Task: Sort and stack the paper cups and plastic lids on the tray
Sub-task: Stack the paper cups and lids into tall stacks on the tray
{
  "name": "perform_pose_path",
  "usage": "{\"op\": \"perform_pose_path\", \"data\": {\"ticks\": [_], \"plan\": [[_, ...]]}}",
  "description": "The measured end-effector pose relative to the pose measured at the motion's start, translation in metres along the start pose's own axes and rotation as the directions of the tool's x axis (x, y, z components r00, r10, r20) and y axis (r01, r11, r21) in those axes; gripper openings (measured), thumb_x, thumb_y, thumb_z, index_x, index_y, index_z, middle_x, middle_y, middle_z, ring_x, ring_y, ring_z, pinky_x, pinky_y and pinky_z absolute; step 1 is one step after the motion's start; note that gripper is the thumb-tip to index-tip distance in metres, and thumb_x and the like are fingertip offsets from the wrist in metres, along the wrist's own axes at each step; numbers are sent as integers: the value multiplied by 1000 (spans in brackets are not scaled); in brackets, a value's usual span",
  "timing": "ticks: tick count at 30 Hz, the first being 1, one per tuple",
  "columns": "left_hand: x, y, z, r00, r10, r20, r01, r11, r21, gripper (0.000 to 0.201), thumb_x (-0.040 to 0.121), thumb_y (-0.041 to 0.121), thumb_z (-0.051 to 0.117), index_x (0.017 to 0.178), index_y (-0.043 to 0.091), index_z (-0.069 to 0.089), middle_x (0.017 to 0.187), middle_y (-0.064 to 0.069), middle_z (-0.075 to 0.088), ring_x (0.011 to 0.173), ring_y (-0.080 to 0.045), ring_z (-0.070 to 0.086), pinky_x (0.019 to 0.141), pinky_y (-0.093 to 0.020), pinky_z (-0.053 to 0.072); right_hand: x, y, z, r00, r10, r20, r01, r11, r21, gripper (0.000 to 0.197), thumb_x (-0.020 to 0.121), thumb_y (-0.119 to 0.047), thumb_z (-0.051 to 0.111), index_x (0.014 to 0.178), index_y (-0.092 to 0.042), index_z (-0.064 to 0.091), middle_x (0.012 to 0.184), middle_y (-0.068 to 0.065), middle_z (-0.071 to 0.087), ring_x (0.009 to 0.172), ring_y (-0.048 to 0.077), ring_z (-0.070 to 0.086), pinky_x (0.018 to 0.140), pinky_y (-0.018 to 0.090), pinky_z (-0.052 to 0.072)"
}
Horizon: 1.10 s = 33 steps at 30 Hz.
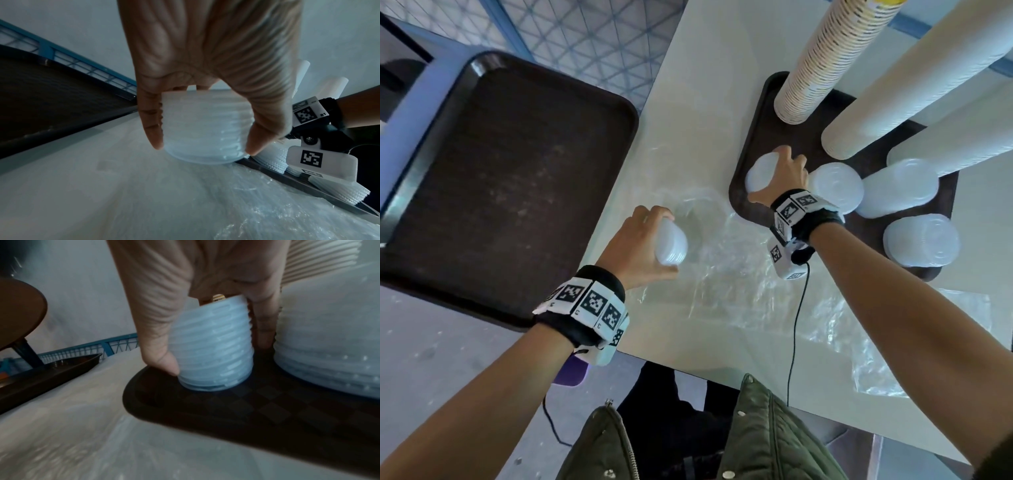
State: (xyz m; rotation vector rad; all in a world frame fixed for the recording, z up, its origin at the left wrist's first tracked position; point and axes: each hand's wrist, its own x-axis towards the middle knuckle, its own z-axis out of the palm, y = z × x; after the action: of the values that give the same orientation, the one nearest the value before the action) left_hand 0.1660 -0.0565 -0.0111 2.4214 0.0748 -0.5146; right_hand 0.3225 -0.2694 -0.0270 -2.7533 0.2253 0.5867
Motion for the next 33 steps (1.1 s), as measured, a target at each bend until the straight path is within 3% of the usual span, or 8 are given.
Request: {"op": "perform_pose_path", "data": {"ticks": [17,27,33], "plan": [[-7,-7,0,999,-23,33,23,1000,4,77,62,27,79,126,20,37,120,-7,40,104,-23,47,86,-33,46,7,0,-3,997,-10,71,13,999,-49,86,64,-28,81,132,-17,30,131,15,33,122,38,41,93,47,43],[-6,-8,-2,999,-15,37,15,1000,17,76,63,27,79,126,21,37,121,-7,39,106,-23,46,86,-34,46,10,1,5,999,-20,42,21,999,-40,88,63,-27,82,133,-18,30,132,15,30,124,36,38,93,46,43],[-3,-5,-4,999,2,44,-3,999,37,77,63,27,79,127,20,36,122,-7,39,107,-23,46,86,-33,46,8,0,4,999,-33,36,37,995,-90,102,62,-31,83,142,-21,21,136,16,28,127,35,34,96,47,41]]}}
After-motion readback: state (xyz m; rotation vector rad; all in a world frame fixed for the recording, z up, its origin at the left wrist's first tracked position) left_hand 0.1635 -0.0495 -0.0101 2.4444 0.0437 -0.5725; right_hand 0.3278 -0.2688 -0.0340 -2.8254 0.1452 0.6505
